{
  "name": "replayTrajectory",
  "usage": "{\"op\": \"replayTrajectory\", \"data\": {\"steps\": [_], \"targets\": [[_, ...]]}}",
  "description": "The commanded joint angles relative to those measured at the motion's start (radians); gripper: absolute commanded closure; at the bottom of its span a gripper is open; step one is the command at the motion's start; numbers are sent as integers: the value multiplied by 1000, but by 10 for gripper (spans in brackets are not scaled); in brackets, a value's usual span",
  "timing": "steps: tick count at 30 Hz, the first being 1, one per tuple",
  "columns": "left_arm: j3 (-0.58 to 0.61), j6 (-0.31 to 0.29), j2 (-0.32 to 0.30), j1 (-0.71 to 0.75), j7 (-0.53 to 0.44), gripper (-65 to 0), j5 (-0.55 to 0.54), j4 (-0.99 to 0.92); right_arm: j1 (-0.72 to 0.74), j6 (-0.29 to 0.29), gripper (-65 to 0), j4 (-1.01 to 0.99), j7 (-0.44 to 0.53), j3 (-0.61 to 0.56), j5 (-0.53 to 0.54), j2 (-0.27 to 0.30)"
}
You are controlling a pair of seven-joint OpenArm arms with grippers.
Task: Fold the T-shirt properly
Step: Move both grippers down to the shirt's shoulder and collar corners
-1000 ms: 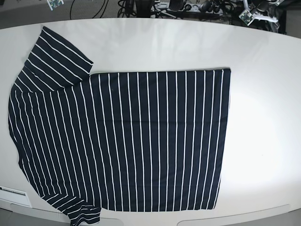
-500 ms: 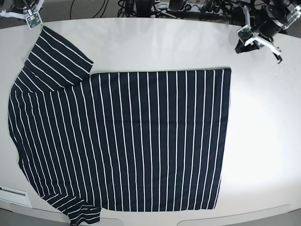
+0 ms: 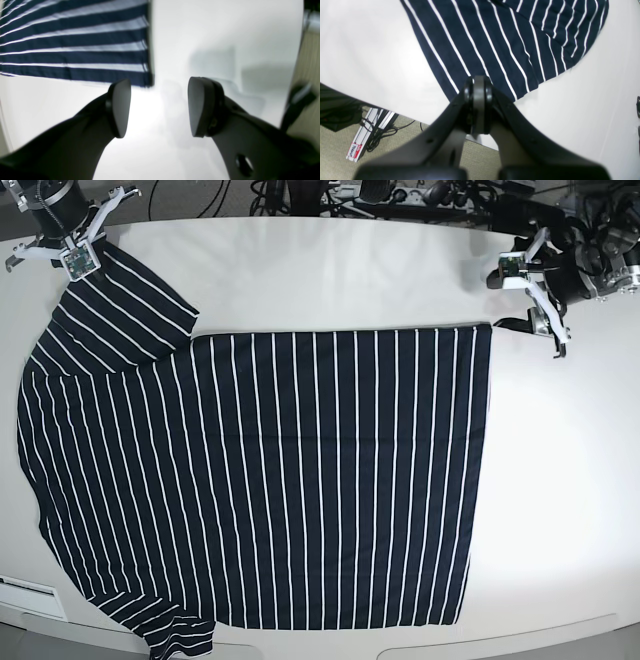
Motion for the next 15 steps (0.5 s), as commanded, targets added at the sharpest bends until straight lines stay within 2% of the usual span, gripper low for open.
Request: {"op": "replayTrajectory", "data": {"steps": [1, 3, 6, 10, 12, 15], "targets": [[25, 13, -47, -28, -15, -369, 13, -3, -9, 2, 0, 14, 18, 5, -3, 9], [103, 14, -95, -77, -19, -369, 50, -30, -9, 1, 0, 14, 18, 5, -3, 9], [205, 21, -133, -159, -27, -369, 77, -66, -9, 1, 0, 14, 18, 5, -3, 9], [326, 21, -134, -276, -84, -369, 81, -115, -9, 2, 0, 14, 15, 5, 68, 8], [393, 21, -129, -338, -107, -369, 122, -134, -9, 5, 0, 14, 14, 5, 92, 8], [502, 59, -129, -429, -117, -369, 150, -162, -9, 26, 0, 14, 10, 5, 94, 6]]}}
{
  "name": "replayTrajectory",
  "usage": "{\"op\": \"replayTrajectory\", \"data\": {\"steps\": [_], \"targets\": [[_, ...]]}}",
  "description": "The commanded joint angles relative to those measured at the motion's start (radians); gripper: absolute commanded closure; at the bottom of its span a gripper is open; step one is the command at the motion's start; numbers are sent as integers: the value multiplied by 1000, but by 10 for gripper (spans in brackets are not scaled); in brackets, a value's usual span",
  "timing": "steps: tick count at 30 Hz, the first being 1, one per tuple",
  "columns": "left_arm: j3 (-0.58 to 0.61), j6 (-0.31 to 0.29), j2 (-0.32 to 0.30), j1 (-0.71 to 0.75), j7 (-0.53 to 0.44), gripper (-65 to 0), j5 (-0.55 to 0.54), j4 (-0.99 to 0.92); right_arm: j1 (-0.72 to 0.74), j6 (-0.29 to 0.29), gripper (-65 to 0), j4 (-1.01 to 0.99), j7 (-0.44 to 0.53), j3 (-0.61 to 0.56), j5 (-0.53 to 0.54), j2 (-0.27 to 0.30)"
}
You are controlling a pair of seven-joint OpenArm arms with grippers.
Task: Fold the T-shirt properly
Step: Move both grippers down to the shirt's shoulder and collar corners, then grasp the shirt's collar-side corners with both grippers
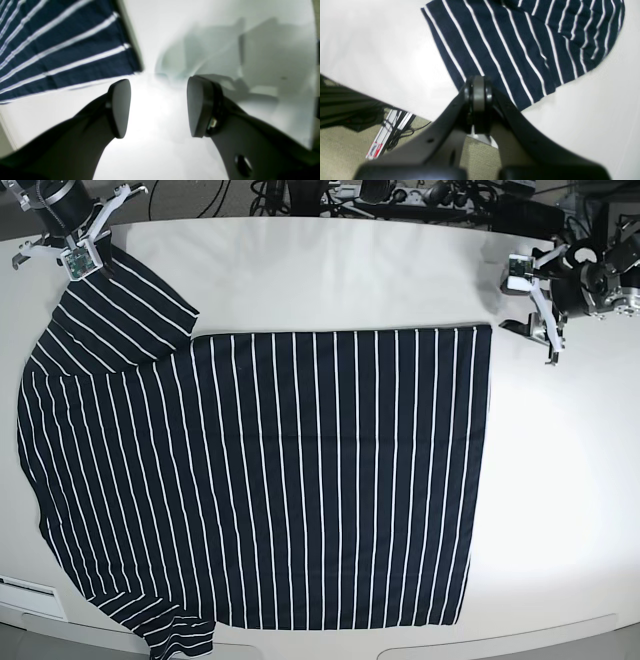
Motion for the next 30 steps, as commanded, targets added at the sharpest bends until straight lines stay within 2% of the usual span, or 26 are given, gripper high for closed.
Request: {"op": "replayTrajectory", "data": {"steps": [1, 8, 12, 19, 20, 21, 23, 24, 26, 28, 29, 30], "targets": [[29, 8, -18, -28, 10, -369, 23, -10, -8, -4, 0, 14, 15, 5, 4, 9], [232, 19, 49, -224, 8, -369, 58, -76, -8, -5, 0, 14, 15, 5, 4, 9], [320, 18, 108, -321, 8, -369, 58, -110, -8, -5, 0, 14, 15, 5, 4, 9], [446, 18, 176, -453, 10, -365, 57, -148, -8, -6, 0, 14, 16, 5, 3, 9], [454, 19, 185, -467, 18, -341, 55, -154, -8, -6, 0, 14, 16, 5, 3, 9], [458, 19, 194, -480, 35, -285, 50, -159, -8, -5, 0, 14, 16, 5, 3, 9], [458, 32, 209, -498, 71, -94, 24, -165, -8, -5, 0, 14, 17, 5, 3, 9], [458, 59, 211, -502, 85, -1, 8, -166, -7, -5, 0, 14, 20, 5, 3, 9], [458, 116, 211, -502, 92, 0, 2, -164, -5, -5, 0, 14, 26, 5, -1, 9], [458, 125, 211, -502, 92, 0, 2, -164, 0, -4, 0, 14, 38, 5, 0, 9], [458, 124, 211, -502, 92, 0, 2, -164, 3, 4, -11, 14, 43, 5, 0, 9], [458, 124, 211, -501, 92, 0, 2, -164, 8, 19, -66, 14, 45, 5, 1, 9]]}}
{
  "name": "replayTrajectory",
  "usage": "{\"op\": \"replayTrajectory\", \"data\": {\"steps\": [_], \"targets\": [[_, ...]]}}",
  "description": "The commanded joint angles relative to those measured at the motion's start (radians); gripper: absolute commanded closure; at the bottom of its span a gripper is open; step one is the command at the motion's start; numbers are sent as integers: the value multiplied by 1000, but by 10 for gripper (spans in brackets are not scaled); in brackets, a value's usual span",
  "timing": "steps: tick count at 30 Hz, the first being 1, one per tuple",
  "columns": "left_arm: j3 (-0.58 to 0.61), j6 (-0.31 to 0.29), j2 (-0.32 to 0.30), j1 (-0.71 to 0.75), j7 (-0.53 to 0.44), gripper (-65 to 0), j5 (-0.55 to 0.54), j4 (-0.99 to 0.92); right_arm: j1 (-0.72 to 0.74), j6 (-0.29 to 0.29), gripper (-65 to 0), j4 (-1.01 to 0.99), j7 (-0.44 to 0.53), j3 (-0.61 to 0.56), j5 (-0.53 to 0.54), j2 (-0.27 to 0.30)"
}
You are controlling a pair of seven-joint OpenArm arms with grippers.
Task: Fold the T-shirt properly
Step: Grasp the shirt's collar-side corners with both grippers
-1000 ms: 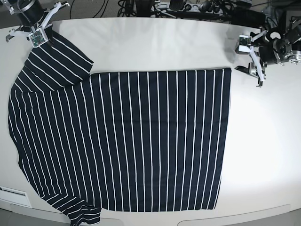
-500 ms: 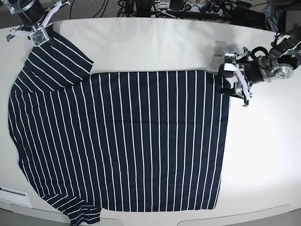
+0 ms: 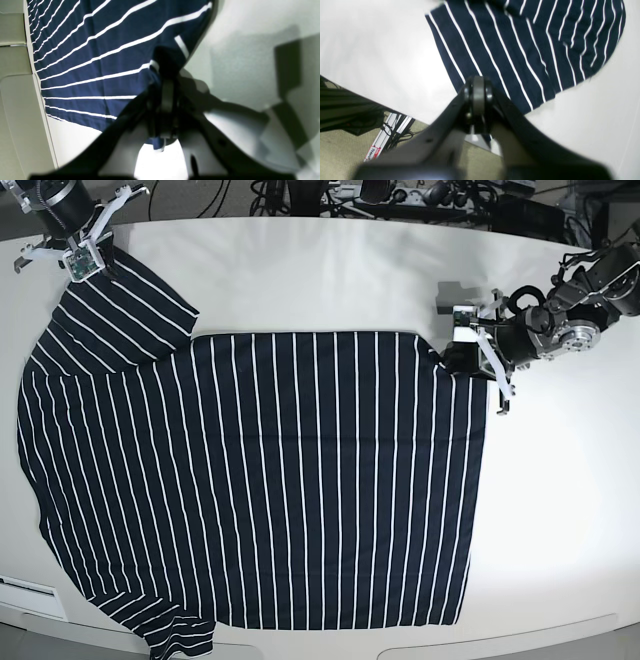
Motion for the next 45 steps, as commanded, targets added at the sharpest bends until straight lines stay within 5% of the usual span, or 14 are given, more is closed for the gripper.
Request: {"op": "replayTrajectory", "data": {"steps": [1, 3, 5, 15, 22, 35, 39, 42, 45], "targets": [[0, -22, -21, -3, 37, 0, 6, -6, -5, 18, -132, 14, 23, 5, 6, 9], [0, -22, -21, -3, 37, 0, 6, -6, -2, 60, -259, 14, 56, 5, 6, 9], [0, -22, -21, -3, 37, 0, 6, -6, 5, 80, -317, 14, 110, 5, 6, 9], [0, -22, -21, -3, 37, 0, 6, -6, 123, 151, -337, -209, 93, -114, -55, 9], [0, -22, -21, -3, 37, 0, 6, -6, 164, 15, -345, -255, 95, -258, -332, 9], [0, -22, -21, -3, 37, 0, 6, -6, 217, -23, -345, -388, 97, -263, -401, 11], [0, -23, -21, -3, 37, 0, 6, -6, 263, -74, -345, -416, 71, -263, -400, 11], [0, -22, -21, -3, 37, 0, 6, -6, 283, -96, -274, -419, 38, -263, -381, 11], [0, -22, -21, -3, 38, 0, 6, -6, 284, -123, -13, -418, 37, -263, -382, 11]]}}
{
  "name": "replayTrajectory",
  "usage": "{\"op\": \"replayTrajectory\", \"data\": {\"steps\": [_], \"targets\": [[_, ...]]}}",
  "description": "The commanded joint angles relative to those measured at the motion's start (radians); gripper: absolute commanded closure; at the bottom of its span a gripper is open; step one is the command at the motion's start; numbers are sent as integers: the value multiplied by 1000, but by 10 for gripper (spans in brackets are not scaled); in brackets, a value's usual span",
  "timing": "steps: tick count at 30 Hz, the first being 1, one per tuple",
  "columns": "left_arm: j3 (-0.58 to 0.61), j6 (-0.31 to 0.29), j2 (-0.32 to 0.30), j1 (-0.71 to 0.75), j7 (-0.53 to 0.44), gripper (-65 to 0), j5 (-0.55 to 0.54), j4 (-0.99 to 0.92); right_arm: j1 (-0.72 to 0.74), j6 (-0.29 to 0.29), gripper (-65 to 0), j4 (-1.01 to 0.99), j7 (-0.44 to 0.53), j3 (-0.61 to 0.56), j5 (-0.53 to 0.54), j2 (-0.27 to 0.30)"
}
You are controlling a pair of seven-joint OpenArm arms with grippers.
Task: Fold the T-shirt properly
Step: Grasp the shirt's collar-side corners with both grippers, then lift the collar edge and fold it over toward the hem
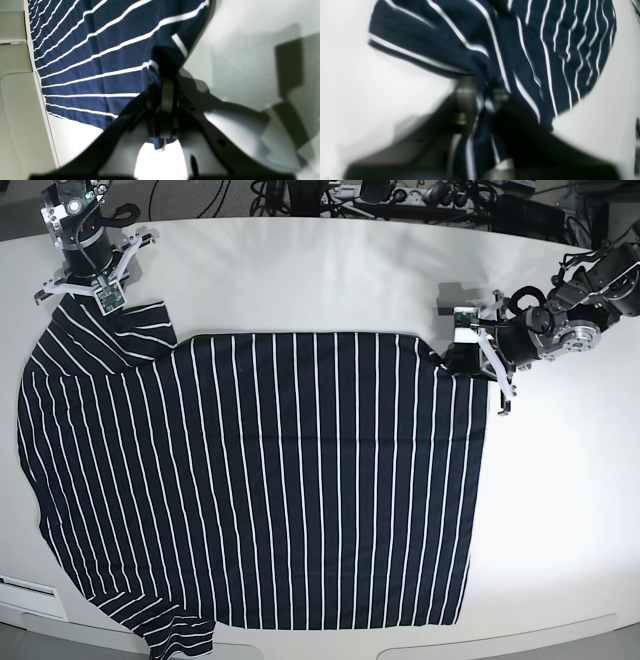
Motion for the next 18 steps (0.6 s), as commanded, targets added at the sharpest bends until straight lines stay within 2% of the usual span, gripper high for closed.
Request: {"op": "replayTrajectory", "data": {"steps": [1, 5, 7, 14, 18], "targets": [[0, -25, -20, -3, 31, 0, 6, -5, -11, -7, 0, 1, -43, 3, -6, 9], [0, -25, -20, -3, 31, 0, 6, -5, -11, -79, 0, 48, -43, 3, -16, 9], [0, -20, -20, -3, 31, 0, 6, 1, -20, -82, 0, 91, -44, 3, -16, 10], [0, 80, -69, 5, 89, 0, 10, 86, -73, -62, 0, 261, -138, 5, -48, 13], [0, 80, -126, 11, 114, 0, 10, 150, -151, -82, 0, 359, -146, 21, -73, 12]]}}
